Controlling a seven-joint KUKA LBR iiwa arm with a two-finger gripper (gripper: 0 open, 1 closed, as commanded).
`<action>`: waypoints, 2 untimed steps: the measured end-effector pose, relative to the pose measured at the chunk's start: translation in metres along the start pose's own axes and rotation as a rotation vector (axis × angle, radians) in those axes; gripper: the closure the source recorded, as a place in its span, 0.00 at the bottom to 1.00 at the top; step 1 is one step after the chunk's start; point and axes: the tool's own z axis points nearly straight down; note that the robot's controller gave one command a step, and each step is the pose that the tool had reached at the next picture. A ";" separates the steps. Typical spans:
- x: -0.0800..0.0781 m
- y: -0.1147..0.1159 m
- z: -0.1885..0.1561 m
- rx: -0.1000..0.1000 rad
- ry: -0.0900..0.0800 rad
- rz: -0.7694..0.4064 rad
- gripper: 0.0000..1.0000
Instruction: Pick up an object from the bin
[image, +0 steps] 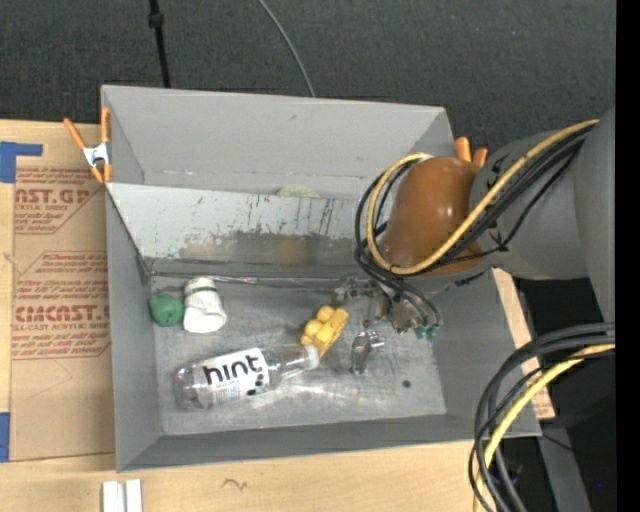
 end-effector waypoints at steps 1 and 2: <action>-0.017 0.049 0.021 0.004 -0.019 -0.272 1.00; -0.017 0.049 0.021 0.004 -0.019 -0.272 1.00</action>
Offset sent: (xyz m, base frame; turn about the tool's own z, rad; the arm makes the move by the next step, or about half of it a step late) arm 0.0000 0.0000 0.0000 0.0000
